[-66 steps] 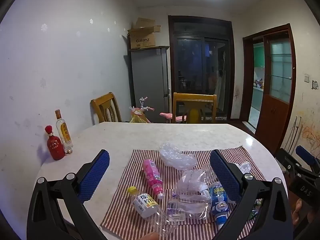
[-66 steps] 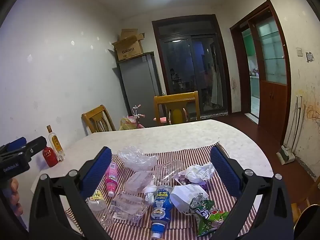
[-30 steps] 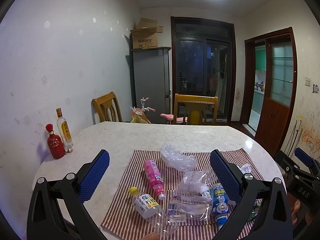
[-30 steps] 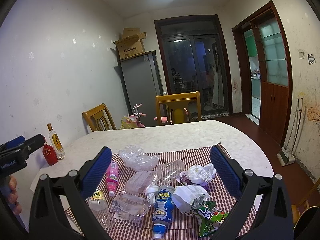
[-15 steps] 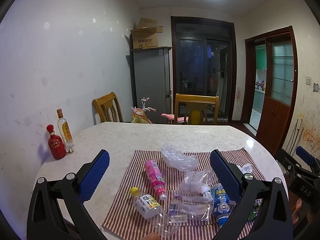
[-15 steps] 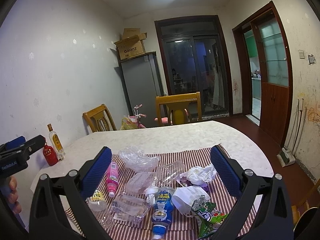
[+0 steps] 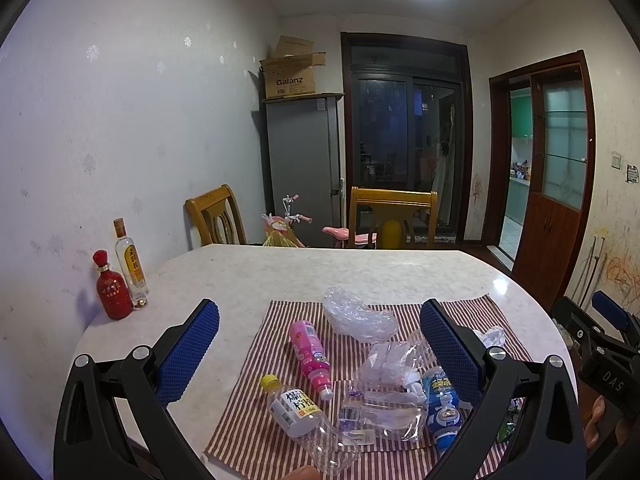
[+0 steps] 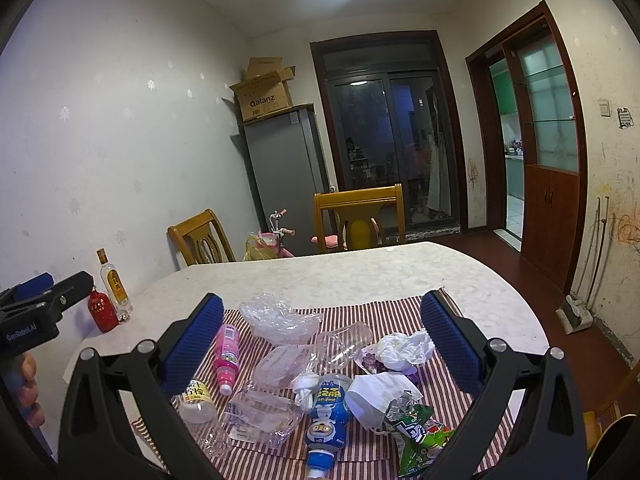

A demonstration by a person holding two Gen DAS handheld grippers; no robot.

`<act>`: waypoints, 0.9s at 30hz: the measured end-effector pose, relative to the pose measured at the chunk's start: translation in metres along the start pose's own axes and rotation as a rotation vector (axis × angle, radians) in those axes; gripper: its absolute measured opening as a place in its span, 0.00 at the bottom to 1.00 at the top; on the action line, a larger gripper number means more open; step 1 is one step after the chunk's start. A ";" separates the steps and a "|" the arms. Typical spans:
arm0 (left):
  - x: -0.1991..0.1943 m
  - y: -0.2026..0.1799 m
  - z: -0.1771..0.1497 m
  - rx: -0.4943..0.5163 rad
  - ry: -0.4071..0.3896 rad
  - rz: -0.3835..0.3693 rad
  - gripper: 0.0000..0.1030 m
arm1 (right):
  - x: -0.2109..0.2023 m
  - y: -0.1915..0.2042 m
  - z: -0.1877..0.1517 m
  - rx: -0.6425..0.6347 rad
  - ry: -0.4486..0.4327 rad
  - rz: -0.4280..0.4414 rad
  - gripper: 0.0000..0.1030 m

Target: Collect trash

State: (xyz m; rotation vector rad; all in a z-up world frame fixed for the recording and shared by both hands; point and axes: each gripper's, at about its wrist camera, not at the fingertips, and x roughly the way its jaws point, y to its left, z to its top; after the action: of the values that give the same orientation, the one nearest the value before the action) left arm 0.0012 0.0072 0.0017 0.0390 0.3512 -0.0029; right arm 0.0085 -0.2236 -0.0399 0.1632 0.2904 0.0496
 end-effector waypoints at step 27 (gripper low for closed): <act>0.006 -0.008 -0.006 0.023 0.012 -0.002 0.94 | 0.001 -0.003 -0.004 0.011 0.007 0.010 0.96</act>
State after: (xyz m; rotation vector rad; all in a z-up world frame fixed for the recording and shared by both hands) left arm 0.0050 -0.0001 -0.0069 0.0616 0.3628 -0.0086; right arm 0.0086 -0.2256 -0.0443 0.1756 0.2965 0.0584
